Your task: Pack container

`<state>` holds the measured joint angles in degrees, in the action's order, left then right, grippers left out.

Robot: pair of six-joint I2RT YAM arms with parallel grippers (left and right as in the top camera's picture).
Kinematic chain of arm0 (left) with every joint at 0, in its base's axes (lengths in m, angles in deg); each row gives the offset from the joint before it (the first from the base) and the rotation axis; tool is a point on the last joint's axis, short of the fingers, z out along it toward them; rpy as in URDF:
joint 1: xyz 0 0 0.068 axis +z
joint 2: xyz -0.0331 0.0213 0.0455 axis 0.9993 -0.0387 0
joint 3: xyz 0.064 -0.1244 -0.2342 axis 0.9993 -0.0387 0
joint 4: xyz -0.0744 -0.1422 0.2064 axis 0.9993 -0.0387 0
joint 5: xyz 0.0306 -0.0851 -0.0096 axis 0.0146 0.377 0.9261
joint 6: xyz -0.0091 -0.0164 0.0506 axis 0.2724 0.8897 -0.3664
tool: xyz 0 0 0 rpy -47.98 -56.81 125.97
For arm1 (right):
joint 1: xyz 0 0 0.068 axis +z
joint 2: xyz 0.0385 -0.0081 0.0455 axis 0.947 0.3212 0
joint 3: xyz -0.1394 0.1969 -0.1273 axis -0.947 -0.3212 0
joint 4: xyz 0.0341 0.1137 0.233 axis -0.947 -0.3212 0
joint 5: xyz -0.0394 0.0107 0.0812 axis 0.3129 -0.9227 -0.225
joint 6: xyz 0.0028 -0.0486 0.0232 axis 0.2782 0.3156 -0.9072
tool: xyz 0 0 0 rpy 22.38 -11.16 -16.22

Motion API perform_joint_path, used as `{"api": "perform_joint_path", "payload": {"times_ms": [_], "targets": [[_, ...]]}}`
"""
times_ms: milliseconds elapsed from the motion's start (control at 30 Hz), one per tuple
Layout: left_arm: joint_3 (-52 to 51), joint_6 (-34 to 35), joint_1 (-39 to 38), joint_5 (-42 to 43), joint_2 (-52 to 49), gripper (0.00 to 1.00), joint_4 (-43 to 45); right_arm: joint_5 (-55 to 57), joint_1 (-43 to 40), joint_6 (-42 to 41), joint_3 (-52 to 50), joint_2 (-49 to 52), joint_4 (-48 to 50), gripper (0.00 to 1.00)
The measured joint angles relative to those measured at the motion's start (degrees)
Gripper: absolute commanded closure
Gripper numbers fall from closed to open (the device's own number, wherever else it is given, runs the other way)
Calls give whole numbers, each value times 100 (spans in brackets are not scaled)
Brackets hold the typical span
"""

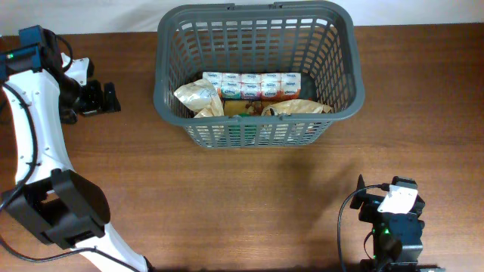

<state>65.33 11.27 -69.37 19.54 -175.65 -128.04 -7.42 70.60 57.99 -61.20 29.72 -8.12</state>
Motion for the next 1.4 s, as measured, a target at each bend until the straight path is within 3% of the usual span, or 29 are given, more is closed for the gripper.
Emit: {"api": "perform_joint_path", "payload": {"times_ms": [200,500,600,700,1000,1167,1400], "targets": [[-243,0,-122,-2,625,1,20,0,0,0,0,0,0,1],[-2002,-2,-699,-4,3731,1,101,2,-2,0,0,-9,2,1],[-3158,-33,-986,-85,4688,1,1067,-2,-2,-2,-2,-9,7,1],[-4505,-63,-1287,-140,5661,1,2566,0,-7,0,-2,-15,7,1],[-7722,-92,-1508,-173,8380,1,6181,-17,-7,0,-7,-15,17,1],[-8883,-92,-1508,-173,9307,1,7309,-15,-7,0,-9,-15,20,1],[-9921,-92,-1510,-175,10030,1,7783,-15,-7,0,-9,-15,17,1]]}}
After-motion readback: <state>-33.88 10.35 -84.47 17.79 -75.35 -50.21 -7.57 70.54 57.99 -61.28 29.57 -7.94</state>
